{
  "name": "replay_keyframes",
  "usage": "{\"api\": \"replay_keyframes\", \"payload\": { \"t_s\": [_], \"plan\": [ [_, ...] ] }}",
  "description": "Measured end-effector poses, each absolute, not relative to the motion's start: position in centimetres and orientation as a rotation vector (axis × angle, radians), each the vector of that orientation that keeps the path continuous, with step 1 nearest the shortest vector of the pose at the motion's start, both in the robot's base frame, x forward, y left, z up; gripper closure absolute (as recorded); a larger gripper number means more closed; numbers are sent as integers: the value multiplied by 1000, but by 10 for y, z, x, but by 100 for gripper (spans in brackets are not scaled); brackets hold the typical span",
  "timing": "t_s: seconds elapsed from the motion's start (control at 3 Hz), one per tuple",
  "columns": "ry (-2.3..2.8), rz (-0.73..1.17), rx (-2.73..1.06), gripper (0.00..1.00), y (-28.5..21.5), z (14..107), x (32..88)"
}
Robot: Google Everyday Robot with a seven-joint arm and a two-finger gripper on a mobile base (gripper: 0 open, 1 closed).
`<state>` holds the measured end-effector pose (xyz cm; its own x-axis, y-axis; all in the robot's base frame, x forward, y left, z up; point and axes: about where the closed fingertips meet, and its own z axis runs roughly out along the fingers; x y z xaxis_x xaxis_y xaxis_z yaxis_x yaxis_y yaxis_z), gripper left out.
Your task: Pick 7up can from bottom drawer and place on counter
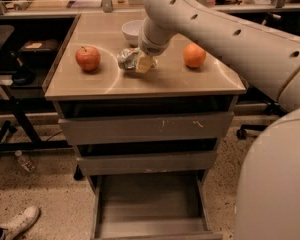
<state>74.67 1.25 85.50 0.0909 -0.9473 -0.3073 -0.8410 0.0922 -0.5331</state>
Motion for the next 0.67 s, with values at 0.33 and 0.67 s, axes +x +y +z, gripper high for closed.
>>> {"api": "replay_keyframes", "payload": {
  "t_s": [0.33, 0.67],
  "plan": [
    [1762, -222, -1760, 81, 13, 855, 748],
    [1762, -222, -1761, 57, 13, 855, 748]
  ]
}}
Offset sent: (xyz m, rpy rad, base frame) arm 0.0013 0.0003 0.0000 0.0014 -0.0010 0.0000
